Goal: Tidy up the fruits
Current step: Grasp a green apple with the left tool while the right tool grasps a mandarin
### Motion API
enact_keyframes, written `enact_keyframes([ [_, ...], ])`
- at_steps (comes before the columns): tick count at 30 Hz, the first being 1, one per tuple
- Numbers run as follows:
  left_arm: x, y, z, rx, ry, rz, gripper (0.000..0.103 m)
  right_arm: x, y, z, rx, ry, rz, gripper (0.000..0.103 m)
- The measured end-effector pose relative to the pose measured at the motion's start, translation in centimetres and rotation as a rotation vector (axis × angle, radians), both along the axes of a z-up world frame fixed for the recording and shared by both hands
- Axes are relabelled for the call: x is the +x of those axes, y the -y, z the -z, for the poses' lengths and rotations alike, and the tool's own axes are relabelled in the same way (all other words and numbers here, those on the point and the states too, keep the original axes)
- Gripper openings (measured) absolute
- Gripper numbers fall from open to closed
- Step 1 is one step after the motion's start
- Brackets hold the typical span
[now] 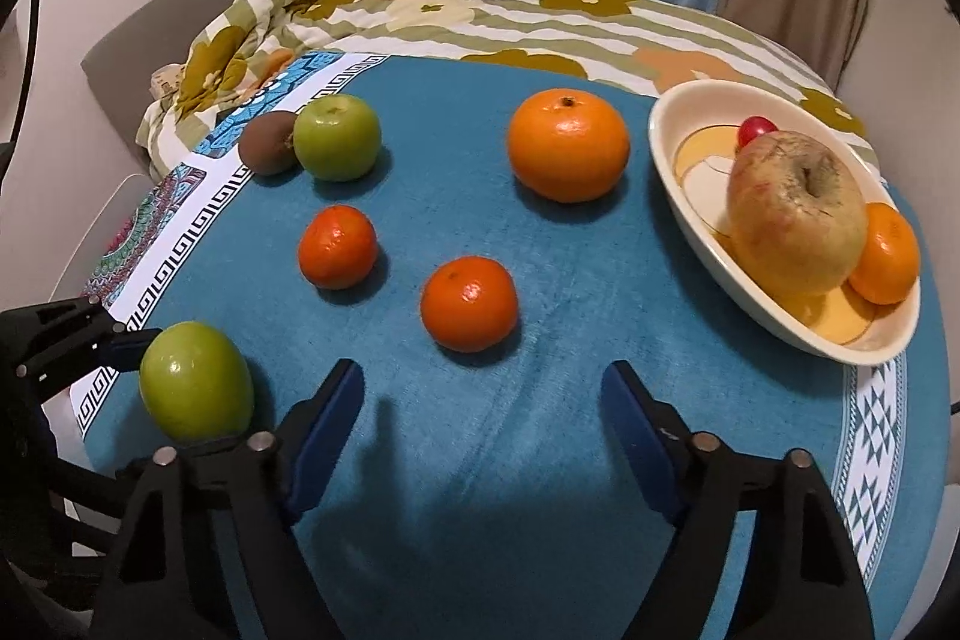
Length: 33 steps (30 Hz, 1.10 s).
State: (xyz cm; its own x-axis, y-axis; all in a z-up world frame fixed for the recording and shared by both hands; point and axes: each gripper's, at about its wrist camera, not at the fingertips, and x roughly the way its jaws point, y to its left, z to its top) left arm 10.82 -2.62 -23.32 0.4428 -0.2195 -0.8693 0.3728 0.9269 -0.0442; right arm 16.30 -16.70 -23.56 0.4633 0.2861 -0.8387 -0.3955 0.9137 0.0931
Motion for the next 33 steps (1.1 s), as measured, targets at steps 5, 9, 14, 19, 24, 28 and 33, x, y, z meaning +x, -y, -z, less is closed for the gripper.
enact_keyframes([
  [5, -0.1, -0.3, 0.0, 0.009, 0.002, -0.031, 0.060, 0.5, -0.6, 0.3, -0.015, 0.000, -0.030, 0.071],
  [9, -0.2, -1.0, -0.1, 0.016, 0.005, -0.060, 0.060, 1.1, -0.7, 0.6, -0.019, -0.007, -0.034, 0.063],
  [14, -0.3, -2.1, -0.2, 0.013, -0.001, -0.100, 0.060, 1.8, -1.0, 0.6, -0.022, 0.004, -0.043, 0.055],
  [19, -0.4, -3.2, -0.2, 0.020, -0.002, -0.149, 0.060, 2.2, -1.6, 0.8, -0.028, 0.005, -0.054, 0.034],
  [24, -0.6, -4.7, -0.8, 0.003, -0.004, -0.200, 0.060, 1.9, -1.8, 0.1, -0.019, 0.023, -0.056, 0.033],
  [28, -0.9, -6.1, -2.0, -0.006, 0.008, -0.226, 0.060, 1.4, -1.9, -1.5, -0.010, 0.045, -0.059, 0.033],
  [33, -0.9, -7.0, -4.2, -0.014, 0.040, -0.233, 0.060, 0.5, -1.9, -4.2, 0.007, 0.079, -0.041, 0.033],
])
